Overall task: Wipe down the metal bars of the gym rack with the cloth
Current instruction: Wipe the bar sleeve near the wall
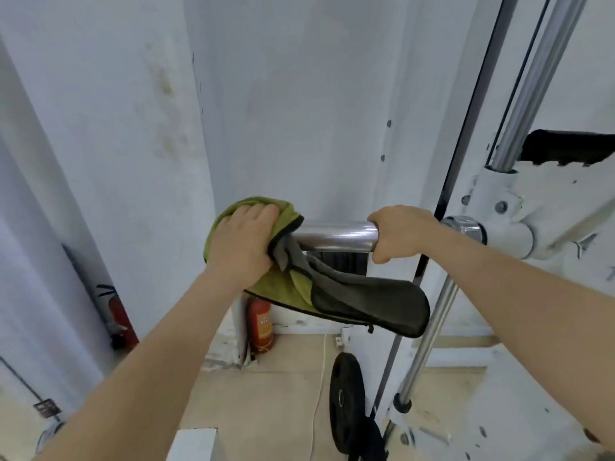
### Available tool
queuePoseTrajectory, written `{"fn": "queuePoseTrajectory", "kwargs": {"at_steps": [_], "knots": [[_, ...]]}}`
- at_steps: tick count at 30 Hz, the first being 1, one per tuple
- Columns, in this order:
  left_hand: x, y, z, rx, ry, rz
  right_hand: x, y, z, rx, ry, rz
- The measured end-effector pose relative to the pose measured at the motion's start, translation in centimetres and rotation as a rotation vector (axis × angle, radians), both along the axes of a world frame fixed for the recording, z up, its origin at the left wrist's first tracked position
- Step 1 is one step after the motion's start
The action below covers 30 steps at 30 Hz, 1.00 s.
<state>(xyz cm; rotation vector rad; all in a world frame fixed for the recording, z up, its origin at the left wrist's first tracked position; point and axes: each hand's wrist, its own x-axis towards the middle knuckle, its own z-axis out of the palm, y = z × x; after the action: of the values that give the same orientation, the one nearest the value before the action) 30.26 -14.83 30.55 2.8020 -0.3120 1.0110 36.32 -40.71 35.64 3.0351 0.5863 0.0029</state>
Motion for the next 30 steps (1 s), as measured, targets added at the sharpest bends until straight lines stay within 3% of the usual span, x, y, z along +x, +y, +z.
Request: {"fn": "queuePoseTrajectory", "kwargs": {"at_steps": [2, 4, 6, 8, 10, 13, 16, 17, 20, 21, 23, 25, 28, 30], "knots": [[-0.8, 1.1, -0.2, -0.153, 0.004, 0.017, 0.1, -0.1, -0.1, 0.003, 0.005, -0.002], [-1.6, 1.0, -1.0, -0.465, 0.050, 0.068, 0.0, -0.3, -0.2, 0.028, -0.013, 0.001], [-3.0, 0.8, -2.2, -1.041, 0.132, 0.110, -0.3, -0.4, -0.6, 0.065, -0.052, 0.017], [-4.5, 0.1, -3.0, -1.528, 0.195, 0.001, -0.5, -0.5, -1.0, 0.102, -0.127, 0.037], [-5.3, -1.6, -2.6, -1.726, 0.241, -0.110, -0.5, -0.6, -1.1, 0.089, -0.190, 0.069], [-6.0, -4.8, -1.3, -1.933, 0.179, -0.097, -2.0, -0.8, -1.5, 0.171, -0.223, 0.080], [-7.6, -7.3, -0.6, -1.913, 0.188, 0.005, -7.4, -0.1, -4.0, 0.549, -0.266, 0.114], [-8.1, -8.0, -0.5, -1.863, 0.204, 0.009, -9.7, 0.1, -5.1, 0.696, -0.155, 0.158], [-9.5, -10.8, 1.2, -1.780, 0.236, -0.155, -14.5, 1.6, -7.7, 1.130, 0.519, 0.261], [-9.8, -11.4, 1.7, -1.800, 0.240, -0.267, -14.7, 2.0, -8.5, 1.198, 0.576, 0.267], [-10.3, -11.4, 2.7, -1.861, 0.228, -0.483, -14.2, 2.3, -9.7, 1.233, 0.498, 0.169], [-10.1, -10.0, 3.7, -1.925, 0.178, -0.572, -13.8, 1.5, -9.9, 1.172, 0.422, 0.063], [-9.1, -7.2, 4.8, -2.049, 0.057, -0.480, -14.4, -0.6, -8.9, 1.081, 0.365, 0.041], [-8.0, -6.1, 5.7, -2.000, 0.082, -0.427, -14.8, -1.3, -6.9, 1.149, 0.350, 0.009]]}}
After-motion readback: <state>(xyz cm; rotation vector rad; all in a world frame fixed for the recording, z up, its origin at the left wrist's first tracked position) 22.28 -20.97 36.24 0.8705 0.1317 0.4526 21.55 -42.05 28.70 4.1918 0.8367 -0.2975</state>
